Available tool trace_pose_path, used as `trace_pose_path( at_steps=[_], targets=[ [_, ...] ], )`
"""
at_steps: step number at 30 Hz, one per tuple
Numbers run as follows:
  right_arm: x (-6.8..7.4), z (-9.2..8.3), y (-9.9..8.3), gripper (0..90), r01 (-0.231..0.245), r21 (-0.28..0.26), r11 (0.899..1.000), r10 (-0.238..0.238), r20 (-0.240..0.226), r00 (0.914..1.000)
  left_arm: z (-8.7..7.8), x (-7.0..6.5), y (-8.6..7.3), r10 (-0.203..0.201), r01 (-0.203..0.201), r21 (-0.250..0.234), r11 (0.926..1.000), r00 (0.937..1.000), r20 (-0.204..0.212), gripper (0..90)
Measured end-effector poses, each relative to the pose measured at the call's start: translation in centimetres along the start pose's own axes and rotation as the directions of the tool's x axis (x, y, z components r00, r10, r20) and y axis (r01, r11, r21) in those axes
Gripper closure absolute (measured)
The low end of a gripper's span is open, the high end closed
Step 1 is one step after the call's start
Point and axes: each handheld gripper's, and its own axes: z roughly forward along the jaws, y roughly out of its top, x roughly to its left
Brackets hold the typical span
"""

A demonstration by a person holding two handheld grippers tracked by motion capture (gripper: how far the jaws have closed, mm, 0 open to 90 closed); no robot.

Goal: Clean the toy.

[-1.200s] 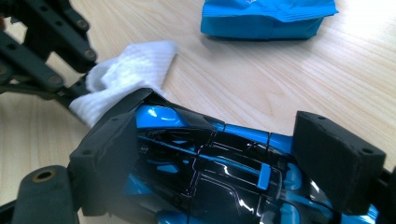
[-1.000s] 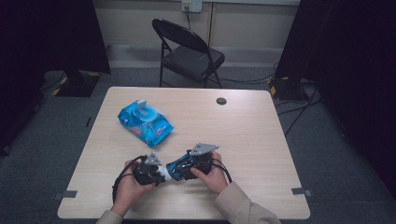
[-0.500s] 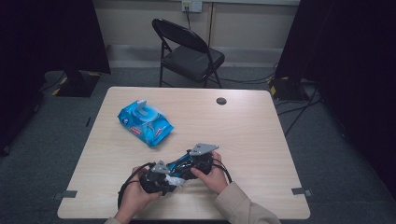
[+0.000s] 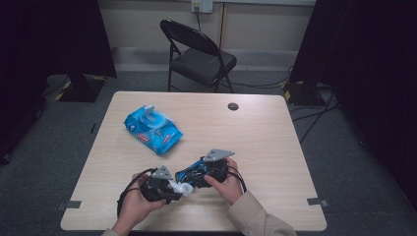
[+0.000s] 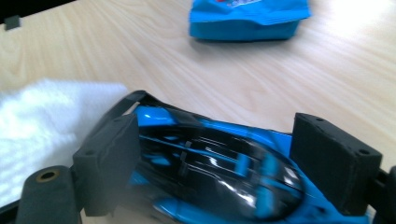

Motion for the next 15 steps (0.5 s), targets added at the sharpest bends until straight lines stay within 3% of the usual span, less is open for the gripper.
trace_pose_path(
  at_steps=[5,8,15],
  targets=[
    [-0.6,-1.0,-0.4,15.3,-0.033,0.008,0.999,0.033,0.029,0.9990,-1.8,1.0,0.8,-0.025,0.023,-0.048,0.9986,0.9992,-0.033,80.4],
    [-0.5,-0.8,-0.6,14.9,-0.061,0.010,0.998,0.061,0.014,0.9981,-2.5,1.9,1.6,-0.038,0.035,-0.062,0.9975,0.9980,-0.051,80.5],
    [0.2,-0.3,-1.0,14.1,-0.012,0.035,0.999,0.011,0.052,0.9986,-1.7,4.1,3.7,-0.054,0.049,-0.057,0.9972,0.9933,-0.102,80.3]
  ],
)
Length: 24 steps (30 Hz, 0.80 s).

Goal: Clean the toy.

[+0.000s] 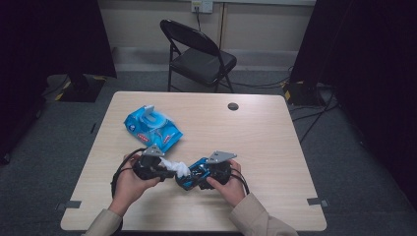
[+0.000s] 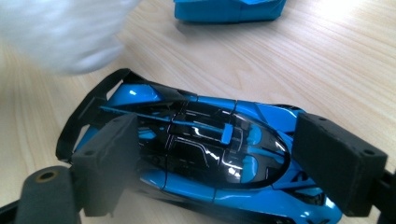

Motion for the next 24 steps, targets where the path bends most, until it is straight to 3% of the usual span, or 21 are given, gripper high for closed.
trace_pose_path(
  at_steps=[7,12,24],
  targets=[
    [0.1,0.0,-0.2,14.0,0.005,-0.017,1.000,-0.005,0.005,1.0000,2.6,1.8,1.1,-0.048,0.049,0.031,0.9983,0.9984,-0.031,79.9],
    [0.0,0.0,-0.4,14.3,0.008,-0.028,1.000,-0.008,-0.001,1.0000,3.8,2.2,1.4,-0.056,0.058,0.045,0.9973,0.9974,-0.046,79.0],
    [-0.1,0.0,-0.5,14.1,0.011,-0.037,0.999,-0.011,-0.005,0.9999,3.0,2.1,1.2,-0.039,0.040,0.019,0.9990,0.9970,-0.067,67.5]
  ],
)
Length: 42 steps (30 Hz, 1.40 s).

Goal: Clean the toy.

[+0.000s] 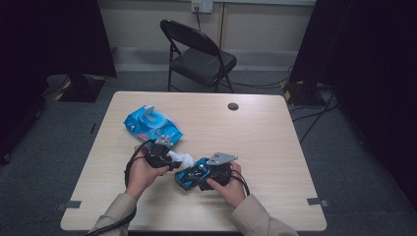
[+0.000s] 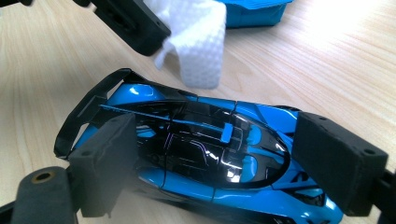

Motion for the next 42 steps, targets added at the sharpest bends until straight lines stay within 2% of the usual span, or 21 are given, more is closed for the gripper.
trace_pose_path(
  at_steps=[5,8,11,15,17,21,24,26,28,30,31,36,37,38,39,40,41,42],
  targets=[
    [0.0,0.0,0.0,14.1,-0.001,0.002,1.000,0.001,0.000,1.0000,-0.8,0.1,-0.3,-0.004,0.003,-0.012,0.9999,0.9999,-0.011,61.4],
    [0.0,0.0,0.0,14.1,-0.002,0.003,1.000,0.002,0.001,1.0000,-1.3,0.2,-0.4,0.002,-0.003,-0.036,0.9994,0.9997,-0.025,57.6],
    [0.0,0.0,0.0,14.1,-0.002,0.004,1.000,0.002,0.001,1.0000,-1.4,0.0,-0.5,0.006,-0.006,-0.029,0.9996,0.9998,-0.017,57.3],
    [0.0,0.0,0.0,14.1,-0.002,0.004,1.000,0.002,0.000,1.0000,-1.4,-0.1,-0.3,0.002,-0.003,-0.046,0.9989,0.9997,-0.025,57.4],
    [0.0,0.0,0.0,14.1,-0.002,0.003,1.000,0.002,0.001,1.0000,-1.1,0.3,0.0,-0.014,0.011,-0.066,0.9977,0.9991,-0.040,56.1],
    [0.0,0.0,0.0,14.1,-0.002,0.003,1.000,0.002,0.001,1.0000,0.3,0.8,0.1,-0.028,0.026,-0.035,0.9990,0.9983,-0.052,56.1],
    [0.0,0.0,0.0,14.1,-0.001,0.002,1.000,0.001,0.000,1.0000,1.0,1.0,0.1,-0.028,0.026,-0.033,0.9991,0.9980,-0.056,55.5],
    [0.0,0.0,0.0,14.1,0.000,0.000,1.000,0.000,-0.001,1.0000,2.2,1.1,0.3,-0.030,0.029,-0.024,0.9993,0.9981,-0.054,55.3],
    [0.0,0.0,0.0,14.1,0.000,-0.002,1.000,0.000,-0.001,1.0000,2.6,1.1,0.3,-0.039,0.038,-0.021,0.9991,0.9979,-0.051,56.4],
    [0.0,0.0,0.0,14.1,0.000,-0.004,1.000,0.000,-0.001,1.0000,3.8,1.1,0.4,-0.034,0.035,0.012,0.9993,0.9975,-0.062,62.7],
    [0.0,0.0,-0.1,14.1,0.000,-0.005,1.000,0.000,-0.001,1.0000,4.2,1.0,0.4,-0.035,0.037,0.022,0.9991,0.9968,-0.072,62.9],
    [0.0,0.0,-0.1,14.1,0.000,-0.004,1.000,0.000,0.001,1.0000,4.5,0.8,0.5,-0.012,0.017,0.061,0.9980,0.9964,-0.084,79.8],
    [0.0,0.0,-0.1,14.1,0.000,-0.005,1.000,0.000,0.000,1.0000,4.3,0.7,0.6,-0.028,0.035,0.086,0.9957,0.9964,-0.079,81.5],
    [0.0,0.0,-0.1,14.1,0.000,-0.005,1.000,0.000,0.000,1.0000,4.3,0.7,0.6,-0.028,0.035,0.086,0.9957,0.9964,-0.079,82.3],
    [0.0,0.0,-0.1,14.1,0.000,-0.006,1.000,0.000,0.000,1.0000,3.8,0.8,0.6,-0.057,0.062,0.103,0.9927,0.9970,-0.051,82.8],
    [0.0,0.0,-0.1,14.1,0.000,-0.006,1.000,0.000,0.000,1.0000,3.8,0.8,0.6,-0.057,0.062,0.103,0.9927,0.9970,-0.051,83.0],
    [0.0,0.0,-0.1,14.1,0.001,-0.006,1.000,-0.001,0.000,1.0000,3.2,0.9,0.5,-0.079,0.081,0.106,0.9911,0.9966,-0.023,83.2],
    [0.0,0.0,-0.1,14.1,0.000,-0.006,1.000,0.000,0.000,1.0000,3.2,0.9,0.5,-0.079,0.081,0.106,0.9911,0.9966,-0.023,83.3]
  ],
)
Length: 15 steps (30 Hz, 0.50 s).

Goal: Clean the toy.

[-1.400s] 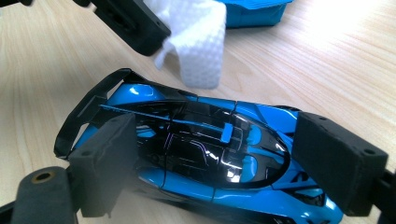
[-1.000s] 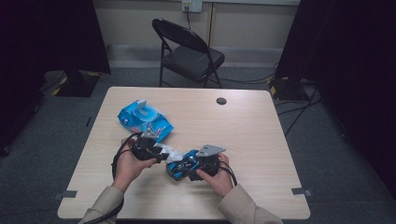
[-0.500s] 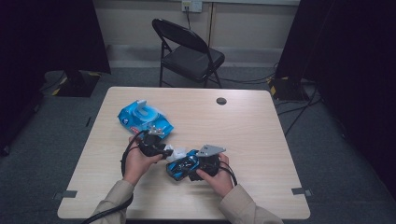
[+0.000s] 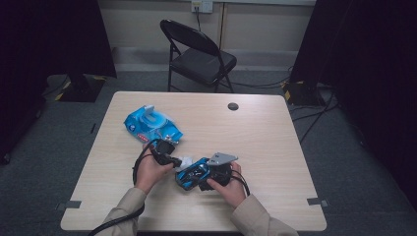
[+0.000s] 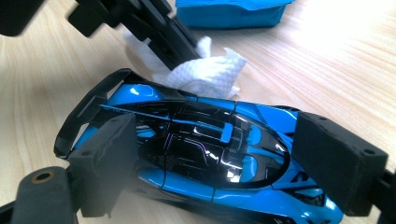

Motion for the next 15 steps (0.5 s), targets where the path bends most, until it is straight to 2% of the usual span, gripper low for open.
trace_pose_path(
  at_steps=[5,8,15],
  targets=[
    [0.0,0.0,0.0,14.1,-0.001,0.001,1.000,0.001,0.001,1.0000,-0.1,0.3,-0.7,-0.028,0.028,0.010,0.9996,0.9990,0.035,83.5],
    [0.0,0.0,0.0,14.1,0.001,0.000,1.000,-0.001,0.001,1.0000,0.5,-0.2,-0.6,-0.010,0.010,0.013,0.9999,0.9990,0.044,83.5],
    [0.0,0.0,-0.1,14.1,0.005,-0.003,1.000,-0.005,-0.005,1.0000,1.0,-0.9,0.3,-0.004,0.003,0.018,0.9998,0.9986,0.053,83.6]
  ],
)
